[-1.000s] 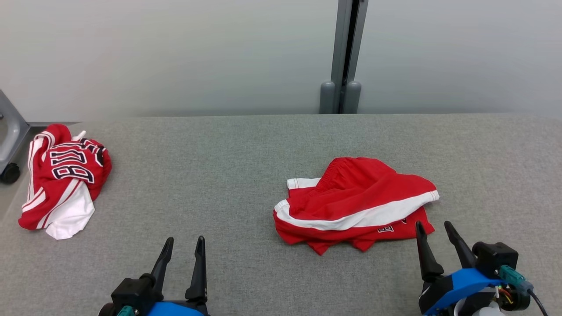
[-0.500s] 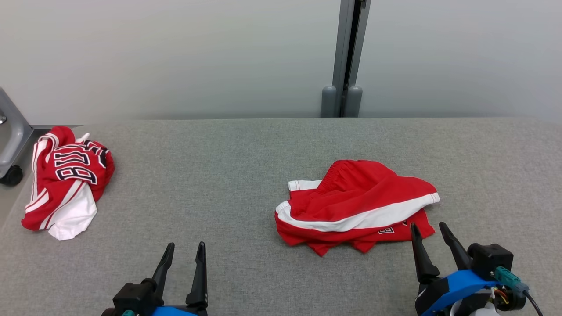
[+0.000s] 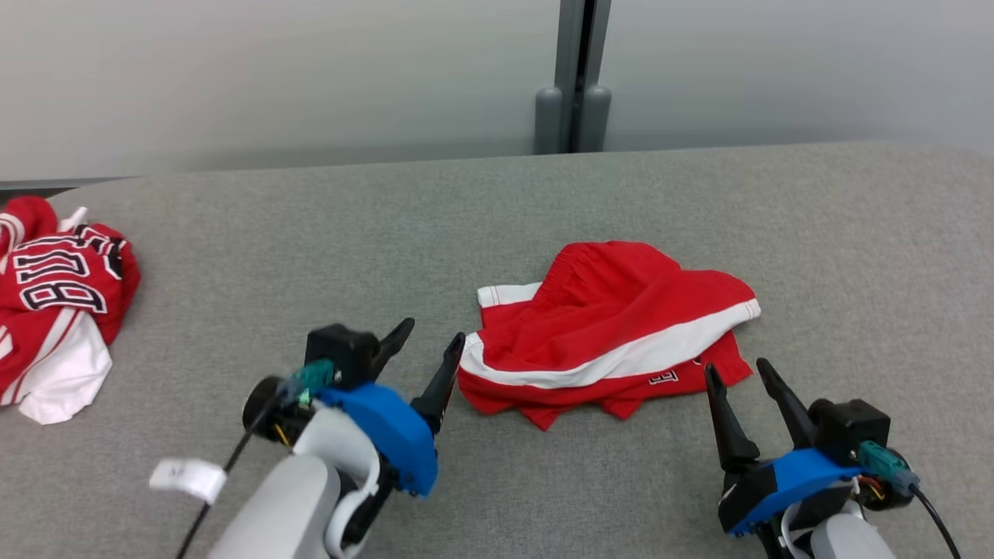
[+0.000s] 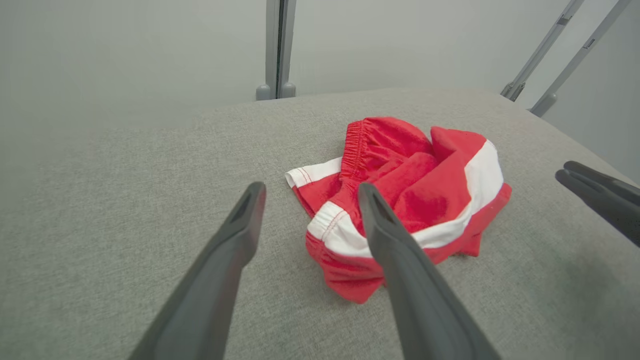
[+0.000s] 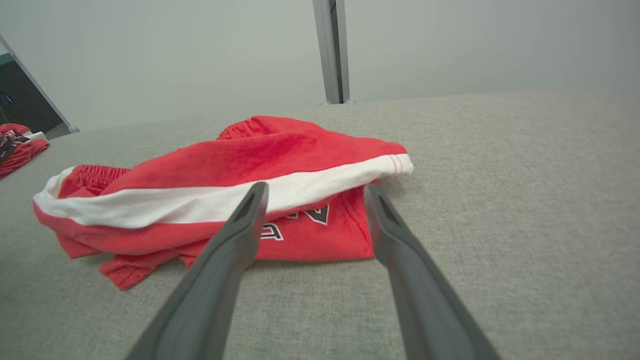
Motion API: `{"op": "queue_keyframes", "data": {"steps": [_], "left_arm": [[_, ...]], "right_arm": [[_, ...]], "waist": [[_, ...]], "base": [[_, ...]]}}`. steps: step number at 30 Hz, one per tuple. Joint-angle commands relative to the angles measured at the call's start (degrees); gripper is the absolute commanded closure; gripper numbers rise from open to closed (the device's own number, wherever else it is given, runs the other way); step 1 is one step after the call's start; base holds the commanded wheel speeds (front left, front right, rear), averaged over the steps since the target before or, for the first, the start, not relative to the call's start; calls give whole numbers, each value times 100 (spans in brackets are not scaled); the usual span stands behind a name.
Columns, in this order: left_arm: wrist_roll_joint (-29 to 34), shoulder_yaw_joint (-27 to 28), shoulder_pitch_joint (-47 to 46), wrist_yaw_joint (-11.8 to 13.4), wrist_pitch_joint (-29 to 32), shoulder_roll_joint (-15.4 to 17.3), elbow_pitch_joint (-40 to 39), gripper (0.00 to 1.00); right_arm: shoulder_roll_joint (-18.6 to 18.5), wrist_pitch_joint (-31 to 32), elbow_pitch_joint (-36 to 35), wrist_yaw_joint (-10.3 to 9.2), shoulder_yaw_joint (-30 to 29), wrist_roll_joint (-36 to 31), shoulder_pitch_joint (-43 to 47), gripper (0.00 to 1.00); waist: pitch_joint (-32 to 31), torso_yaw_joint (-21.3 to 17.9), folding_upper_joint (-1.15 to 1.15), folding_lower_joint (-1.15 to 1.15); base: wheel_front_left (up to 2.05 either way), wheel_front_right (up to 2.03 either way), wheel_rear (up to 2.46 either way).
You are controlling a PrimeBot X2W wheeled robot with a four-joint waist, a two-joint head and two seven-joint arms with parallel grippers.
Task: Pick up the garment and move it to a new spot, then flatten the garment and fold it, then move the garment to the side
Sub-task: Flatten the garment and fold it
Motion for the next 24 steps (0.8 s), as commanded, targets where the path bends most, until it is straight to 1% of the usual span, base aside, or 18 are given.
{"op": "queue_keyframes", "data": {"steps": [1, 6, 10, 13, 17, 21, 24], "left_arm": [[-72, -54, -149, -10, 91, 85, 26, 0], [-856, -703, -713, -10, 836, 473, 88, 0], [-1394, -1112, -1031, -10, 1242, 766, 70, 0], [-1644, -1355, -1229, -10, 1420, 971, 123, 0], [-1961, -1813, -1428, -11, 1571, 1185, 28, 0], [-2210, -2239, -1569, -10, 1595, 1362, -57, 0], [-2357, -2452, -1677, -10, 1481, 1458, -90, 0]], "right_arm": [[-7, 4, -40, 0, 5, -19, -78, 0], [-8, 57, -148, 0, -20, -52, -180, 0], [-7, 73, -206, 0, -72, -98, -243, 0], [-7, 82, -241, 0, -86, -123, -260, 0], [-7, 89, -274, 0, -124, -96, -266, 0], [-6, 91, -279, 0, -152, -114, -279, 0], [-6, 87, -285, 0, -165, -100, -292, 0]], "waist": [[35, -14, 0, -1], [304, -152, 0, -1], [482, -216, 0, -1], [567, -260, 0, -1], [642, -292, 0, -1], [684, -304, 0, -1], [703, -310, 0, -1]], "base": [[0, 0, 0], [0, 0, 0], [0, 0, 0], [0, 0, 0], [0, 0, 0], [0, 0, 0], [0, 0, 0]]}}
